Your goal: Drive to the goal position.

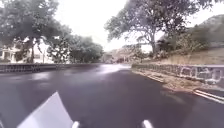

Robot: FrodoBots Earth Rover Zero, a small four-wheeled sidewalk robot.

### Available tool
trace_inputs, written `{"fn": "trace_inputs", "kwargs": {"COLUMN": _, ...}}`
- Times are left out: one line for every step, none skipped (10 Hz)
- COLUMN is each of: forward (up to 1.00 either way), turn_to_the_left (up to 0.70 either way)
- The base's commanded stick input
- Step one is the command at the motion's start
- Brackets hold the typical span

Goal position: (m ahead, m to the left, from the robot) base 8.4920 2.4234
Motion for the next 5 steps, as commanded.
{"fn": "trace_inputs", "kwargs": {"forward": 0.7, "turn_to_the_left": 0.0}}
{"fn": "trace_inputs", "kwargs": {"forward": 0.7, "turn_to_the_left": 0.0}}
{"fn": "trace_inputs", "kwargs": {"forward": 0.7, "turn_to_the_left": 0.0}}
{"fn": "trace_inputs", "kwargs": {"forward": 0.7, "turn_to_the_left": -0.35}}
{"fn": "trace_inputs", "kwargs": {"forward": 0.7, "turn_to_the_left": -0.35}}
